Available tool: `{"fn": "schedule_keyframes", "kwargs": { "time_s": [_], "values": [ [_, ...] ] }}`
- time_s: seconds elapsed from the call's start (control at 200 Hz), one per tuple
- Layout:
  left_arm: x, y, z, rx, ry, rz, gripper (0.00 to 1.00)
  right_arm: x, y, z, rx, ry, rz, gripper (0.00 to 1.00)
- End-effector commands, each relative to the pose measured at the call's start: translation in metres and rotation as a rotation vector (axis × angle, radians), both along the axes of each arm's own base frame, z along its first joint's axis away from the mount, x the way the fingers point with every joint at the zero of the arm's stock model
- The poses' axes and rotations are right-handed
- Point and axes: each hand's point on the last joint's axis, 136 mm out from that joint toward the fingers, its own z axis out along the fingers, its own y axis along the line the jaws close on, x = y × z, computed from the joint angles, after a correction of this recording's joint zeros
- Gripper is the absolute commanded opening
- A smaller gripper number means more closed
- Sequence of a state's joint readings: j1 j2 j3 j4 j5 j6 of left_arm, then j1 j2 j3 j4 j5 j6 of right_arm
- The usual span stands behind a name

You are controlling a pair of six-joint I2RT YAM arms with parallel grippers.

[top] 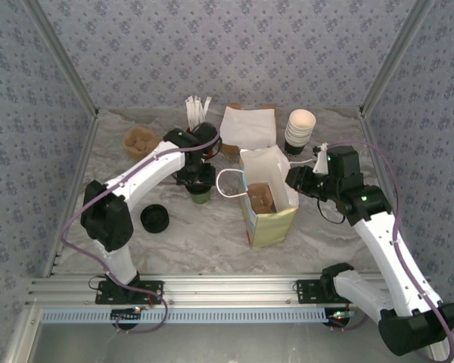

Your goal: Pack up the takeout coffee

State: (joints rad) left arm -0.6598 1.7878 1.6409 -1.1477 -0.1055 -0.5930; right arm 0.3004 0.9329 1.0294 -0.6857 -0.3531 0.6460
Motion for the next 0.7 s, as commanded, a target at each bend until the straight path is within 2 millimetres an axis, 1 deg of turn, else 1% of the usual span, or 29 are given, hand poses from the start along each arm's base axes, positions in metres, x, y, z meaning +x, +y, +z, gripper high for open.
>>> {"fn": "schedule_keyframes", "kwargs": {
  "time_s": [0.0, 0.1, 0.13, 0.15, 0.22, 0.265, 0.275, 0.285, 0.305, 0.435, 0.57, 0.695],
  "values": [
    [-0.006, 0.016, 0.039, 0.016, -0.042, 0.007, 0.64, -0.004, 0.012, 0.007, 0.030, -0.021, 0.005, 0.24],
    [-0.009, 0.024, 0.068, 0.020, -0.086, 0.008, 0.64, -0.005, 0.020, 0.006, 0.040, -0.026, -0.010, 0.23],
    [-0.009, 0.027, 0.076, 0.023, -0.098, 0.009, 0.64, -0.007, 0.022, 0.002, 0.048, -0.012, -0.011, 0.22],
    [-0.010, 0.028, 0.082, 0.023, -0.105, 0.008, 0.64, -0.004, 0.026, 0.006, 0.067, -0.029, -0.007, 0.22],
    [-0.014, 0.035, 0.103, 0.032, -0.132, 0.005, 0.64, -0.004, 0.035, 0.004, 0.099, -0.020, -0.004, 0.20],
    [-0.018, 0.043, 0.112, 0.051, -0.142, 0.007, 0.64, -0.005, 0.040, 0.005, 0.109, -0.020, -0.003, 0.19],
    [-0.019, 0.045, 0.113, 0.058, -0.141, 0.008, 0.64, -0.005, 0.041, 0.005, 0.109, -0.020, -0.004, 0.19],
    [-0.019, 0.046, 0.120, 0.051, -0.156, 0.008, 0.64, -0.005, 0.041, 0.005, 0.109, -0.020, -0.007, 0.19],
    [-0.020, 0.049, 0.126, 0.055, -0.167, 0.008, 0.64, -0.006, 0.042, 0.005, 0.111, -0.022, -0.014, 0.18],
    [-0.029, 0.067, 0.158, 0.074, -0.226, 0.018, 0.64, -0.006, 0.046, 0.007, 0.136, -0.041, -0.061, 0.18],
    [-0.036, 0.077, 0.187, 0.069, -0.274, 0.021, 0.64, -0.005, 0.055, 0.012, 0.151, -0.063, -0.075, 0.17],
    [-0.041, 0.077, 0.207, 0.053, -0.297, -0.006, 0.63, -0.005, 0.068, 0.015, 0.149, -0.079, -0.055, 0.15]
  ]
}}
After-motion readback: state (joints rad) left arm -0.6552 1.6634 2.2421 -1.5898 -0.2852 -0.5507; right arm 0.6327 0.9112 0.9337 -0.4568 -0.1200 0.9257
